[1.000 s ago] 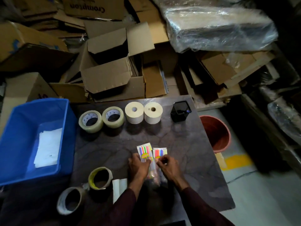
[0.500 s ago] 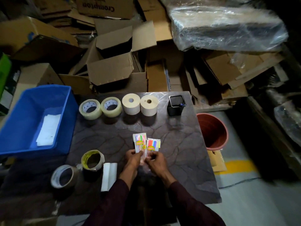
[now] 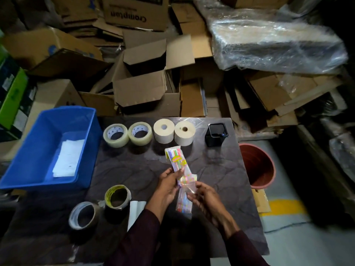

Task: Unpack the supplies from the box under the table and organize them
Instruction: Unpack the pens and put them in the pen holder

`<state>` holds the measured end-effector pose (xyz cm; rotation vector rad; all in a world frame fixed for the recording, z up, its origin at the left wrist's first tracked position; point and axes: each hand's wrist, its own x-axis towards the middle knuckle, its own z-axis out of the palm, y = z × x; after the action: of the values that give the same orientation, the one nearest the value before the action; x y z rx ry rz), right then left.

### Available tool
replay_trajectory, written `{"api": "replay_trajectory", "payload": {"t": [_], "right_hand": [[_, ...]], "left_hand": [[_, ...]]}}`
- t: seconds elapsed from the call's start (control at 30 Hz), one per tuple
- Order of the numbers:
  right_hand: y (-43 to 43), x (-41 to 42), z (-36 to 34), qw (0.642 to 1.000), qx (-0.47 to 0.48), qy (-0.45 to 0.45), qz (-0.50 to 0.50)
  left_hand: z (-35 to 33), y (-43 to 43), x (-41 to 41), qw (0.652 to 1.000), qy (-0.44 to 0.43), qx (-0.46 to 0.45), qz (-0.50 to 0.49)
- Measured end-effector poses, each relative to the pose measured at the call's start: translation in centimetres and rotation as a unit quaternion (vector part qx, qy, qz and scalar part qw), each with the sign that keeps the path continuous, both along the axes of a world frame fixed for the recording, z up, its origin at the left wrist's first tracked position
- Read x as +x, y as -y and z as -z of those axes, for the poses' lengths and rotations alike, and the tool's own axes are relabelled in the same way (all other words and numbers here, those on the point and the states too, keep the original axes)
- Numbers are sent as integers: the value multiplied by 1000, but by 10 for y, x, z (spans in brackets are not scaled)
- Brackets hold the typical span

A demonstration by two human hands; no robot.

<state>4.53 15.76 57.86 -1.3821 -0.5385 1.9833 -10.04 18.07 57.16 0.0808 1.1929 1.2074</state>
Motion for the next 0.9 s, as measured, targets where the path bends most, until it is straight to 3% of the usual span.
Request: {"api": "replay_trajectory", "payload": {"t": [0.17,0.3,0.47,0.9], "right_hand": [[-1,-4,3,996,32,-42,77],[-13,-19,0,987,88,20,134],[-23,-41,0,968,65,40,239],[-20,-56,7,956,61,119,261]], "left_hand": [[-7,-22,0,999,40,18,-27],[-10,-30,-3,998,48,28,-18],[-11,-34,-8,998,52,44,-9],[-15,-32,2,996,86,-6,-6]]}}
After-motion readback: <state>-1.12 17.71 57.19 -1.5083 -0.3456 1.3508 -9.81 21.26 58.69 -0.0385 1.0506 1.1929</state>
